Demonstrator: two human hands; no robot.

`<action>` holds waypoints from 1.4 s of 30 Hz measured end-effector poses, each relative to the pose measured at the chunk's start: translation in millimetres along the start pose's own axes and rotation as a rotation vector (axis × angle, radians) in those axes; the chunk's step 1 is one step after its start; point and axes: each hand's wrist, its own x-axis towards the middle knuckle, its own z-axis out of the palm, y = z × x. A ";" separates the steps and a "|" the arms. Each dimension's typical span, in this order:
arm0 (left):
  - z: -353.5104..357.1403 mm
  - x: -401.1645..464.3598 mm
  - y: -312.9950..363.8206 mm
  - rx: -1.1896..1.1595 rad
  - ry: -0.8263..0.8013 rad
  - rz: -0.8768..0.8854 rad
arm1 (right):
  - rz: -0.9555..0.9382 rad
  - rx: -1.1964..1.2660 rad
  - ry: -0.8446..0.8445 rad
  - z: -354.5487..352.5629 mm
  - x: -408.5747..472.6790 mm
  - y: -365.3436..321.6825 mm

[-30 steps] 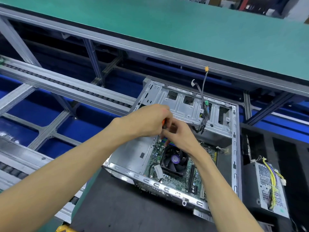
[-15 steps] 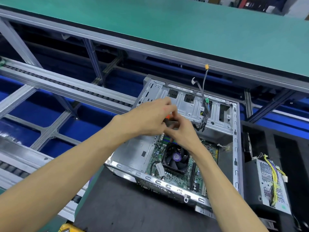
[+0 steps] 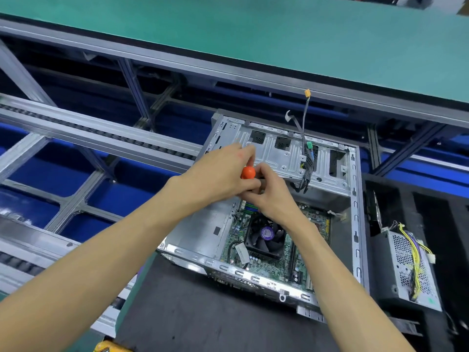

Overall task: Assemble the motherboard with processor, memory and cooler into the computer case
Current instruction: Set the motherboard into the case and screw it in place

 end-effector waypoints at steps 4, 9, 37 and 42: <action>-7.0 3.7 1.9 -0.040 -0.115 0.162 | -0.064 -0.017 -0.003 -1.5 1.8 -2.9; -3.7 1.8 0.5 -0.022 -0.009 0.082 | -0.008 -0.015 0.029 -2.2 0.3 -3.6; -5.7 -0.3 -11.5 -0.116 -0.063 0.181 | -0.024 0.007 -0.006 0.1 -2.6 -2.2; -1.0 -2.0 -14.4 -0.175 -0.019 0.201 | -0.033 0.026 0.014 8.4 -5.0 -3.9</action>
